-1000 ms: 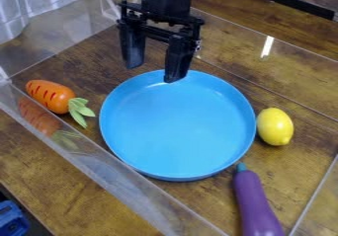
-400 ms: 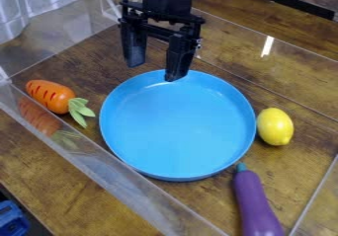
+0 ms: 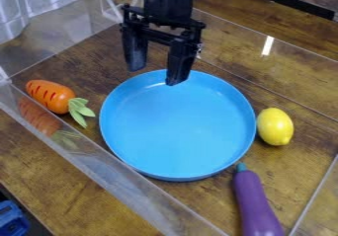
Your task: Move the carrot to the left side
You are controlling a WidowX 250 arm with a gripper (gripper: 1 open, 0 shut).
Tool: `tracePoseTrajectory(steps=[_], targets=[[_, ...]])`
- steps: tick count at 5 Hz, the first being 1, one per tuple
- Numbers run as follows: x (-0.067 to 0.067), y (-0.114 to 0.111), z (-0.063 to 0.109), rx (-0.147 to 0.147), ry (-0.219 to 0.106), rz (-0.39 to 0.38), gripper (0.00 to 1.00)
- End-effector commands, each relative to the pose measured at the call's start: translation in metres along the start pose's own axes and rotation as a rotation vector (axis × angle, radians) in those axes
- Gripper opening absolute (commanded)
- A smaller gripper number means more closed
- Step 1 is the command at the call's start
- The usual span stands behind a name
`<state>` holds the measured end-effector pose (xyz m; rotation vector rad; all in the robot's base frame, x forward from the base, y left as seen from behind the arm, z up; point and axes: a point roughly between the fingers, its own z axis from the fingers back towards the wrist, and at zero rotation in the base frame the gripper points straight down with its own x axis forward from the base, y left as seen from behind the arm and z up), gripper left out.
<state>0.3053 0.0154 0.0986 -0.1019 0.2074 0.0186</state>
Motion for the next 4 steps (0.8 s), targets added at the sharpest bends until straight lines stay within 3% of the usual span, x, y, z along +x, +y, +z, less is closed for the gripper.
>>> tracePoseTrajectory(steps=[1, 4], targets=[[0.0, 0.007, 0.005, -0.007, -0.021, 0.022, 1.0], [-0.003, 0.021, -0.008, -0.026, -0.003, 0.065, 1.0]])
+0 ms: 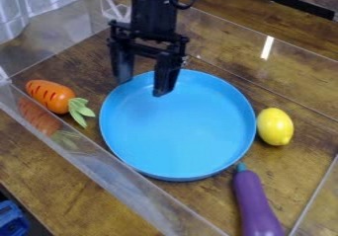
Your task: Move the carrot to the left side
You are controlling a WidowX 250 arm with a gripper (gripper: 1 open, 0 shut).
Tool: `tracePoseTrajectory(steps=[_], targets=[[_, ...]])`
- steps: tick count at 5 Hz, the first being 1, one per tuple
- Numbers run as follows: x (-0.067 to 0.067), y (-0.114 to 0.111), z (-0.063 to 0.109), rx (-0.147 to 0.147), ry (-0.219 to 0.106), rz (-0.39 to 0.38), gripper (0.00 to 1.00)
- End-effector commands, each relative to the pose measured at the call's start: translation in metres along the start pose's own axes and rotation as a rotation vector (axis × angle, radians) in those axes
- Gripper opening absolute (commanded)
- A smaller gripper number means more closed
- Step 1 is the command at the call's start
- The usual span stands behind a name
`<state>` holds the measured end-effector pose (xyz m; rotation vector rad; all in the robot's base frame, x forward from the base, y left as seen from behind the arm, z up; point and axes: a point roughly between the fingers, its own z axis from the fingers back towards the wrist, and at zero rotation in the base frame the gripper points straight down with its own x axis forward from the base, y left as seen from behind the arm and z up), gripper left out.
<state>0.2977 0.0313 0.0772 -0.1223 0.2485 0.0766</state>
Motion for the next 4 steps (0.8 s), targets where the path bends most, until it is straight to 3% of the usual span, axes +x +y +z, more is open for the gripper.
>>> tracePoseTrajectory(steps=[1, 4], targets=[[-0.0008, 0.0072, 0.0098, -0.008, -0.04, 0.02, 1.0], [-0.0008, 0.0157, 0.0009, -0.022, -0.031, 0.053, 1.0]])
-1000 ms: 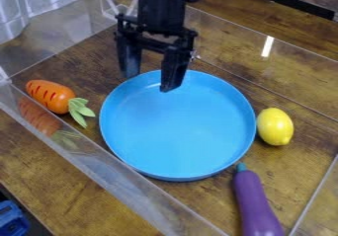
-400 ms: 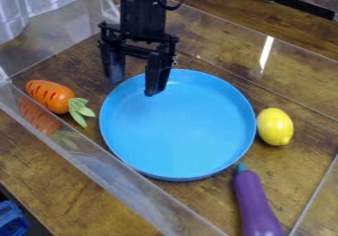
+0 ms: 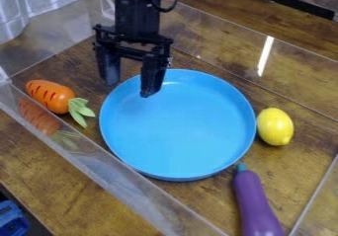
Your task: Move the carrot to the left side
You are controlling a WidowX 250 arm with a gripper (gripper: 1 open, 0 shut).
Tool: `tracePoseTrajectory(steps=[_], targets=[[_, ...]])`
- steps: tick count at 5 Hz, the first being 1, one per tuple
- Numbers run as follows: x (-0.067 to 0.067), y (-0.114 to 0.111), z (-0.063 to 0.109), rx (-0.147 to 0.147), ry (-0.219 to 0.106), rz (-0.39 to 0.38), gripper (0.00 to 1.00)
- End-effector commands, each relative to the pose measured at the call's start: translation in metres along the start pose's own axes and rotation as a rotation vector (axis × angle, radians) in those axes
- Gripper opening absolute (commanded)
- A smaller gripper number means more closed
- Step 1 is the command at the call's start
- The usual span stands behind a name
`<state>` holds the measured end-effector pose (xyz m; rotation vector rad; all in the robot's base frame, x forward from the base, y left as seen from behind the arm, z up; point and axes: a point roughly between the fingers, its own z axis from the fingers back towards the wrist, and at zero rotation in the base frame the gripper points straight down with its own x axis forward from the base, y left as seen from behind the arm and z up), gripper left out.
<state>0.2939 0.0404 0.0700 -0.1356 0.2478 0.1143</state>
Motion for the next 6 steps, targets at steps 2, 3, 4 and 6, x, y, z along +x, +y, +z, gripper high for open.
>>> tracePoseTrajectory(steps=[2, 3, 4, 6], targets=[[0.002, 0.014, 0.004, -0.016, -0.039, 0.044, 1.0], [0.002, 0.018, 0.002, -0.021, -0.041, 0.051, 1.0], [0.002, 0.021, 0.001, -0.027, -0.042, 0.058, 1.0], [0.0, 0.029, 0.002, -0.041, -0.052, 0.066, 1.0]])
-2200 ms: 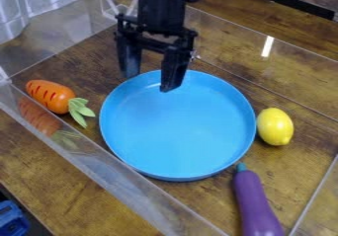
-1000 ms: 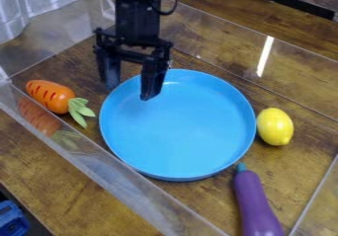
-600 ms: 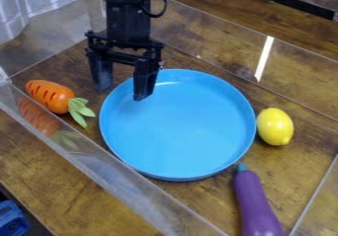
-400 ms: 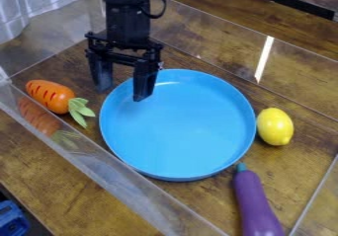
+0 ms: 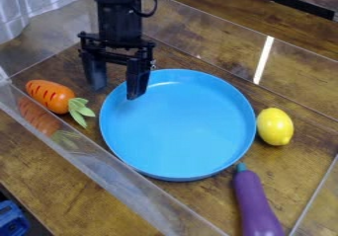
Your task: Move the carrot to the left side
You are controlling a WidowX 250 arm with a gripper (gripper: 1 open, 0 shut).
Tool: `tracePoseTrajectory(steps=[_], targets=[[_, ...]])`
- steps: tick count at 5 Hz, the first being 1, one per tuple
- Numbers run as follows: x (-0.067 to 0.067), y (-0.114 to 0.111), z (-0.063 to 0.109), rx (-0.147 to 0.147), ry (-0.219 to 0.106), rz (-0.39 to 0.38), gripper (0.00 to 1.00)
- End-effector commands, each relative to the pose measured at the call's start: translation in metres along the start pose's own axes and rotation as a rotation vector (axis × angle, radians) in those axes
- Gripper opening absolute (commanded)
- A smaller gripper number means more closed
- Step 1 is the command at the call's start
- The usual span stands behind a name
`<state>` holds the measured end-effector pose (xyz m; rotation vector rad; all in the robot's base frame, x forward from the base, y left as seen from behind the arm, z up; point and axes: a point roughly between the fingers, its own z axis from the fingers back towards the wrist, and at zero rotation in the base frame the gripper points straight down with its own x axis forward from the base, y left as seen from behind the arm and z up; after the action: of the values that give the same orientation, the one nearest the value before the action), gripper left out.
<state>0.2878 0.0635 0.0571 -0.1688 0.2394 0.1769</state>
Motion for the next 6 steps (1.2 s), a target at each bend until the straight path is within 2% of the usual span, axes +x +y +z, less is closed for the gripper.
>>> tracePoseTrajectory(steps=[1, 4, 6], targets=[[-0.001, 0.007, 0.014, -0.008, -0.049, 0.011, 1.0], [-0.001, 0.016, 0.009, -0.016, -0.05, 0.028, 1.0], [0.009, 0.012, 0.007, 0.018, -0.046, -0.029, 1.0]])
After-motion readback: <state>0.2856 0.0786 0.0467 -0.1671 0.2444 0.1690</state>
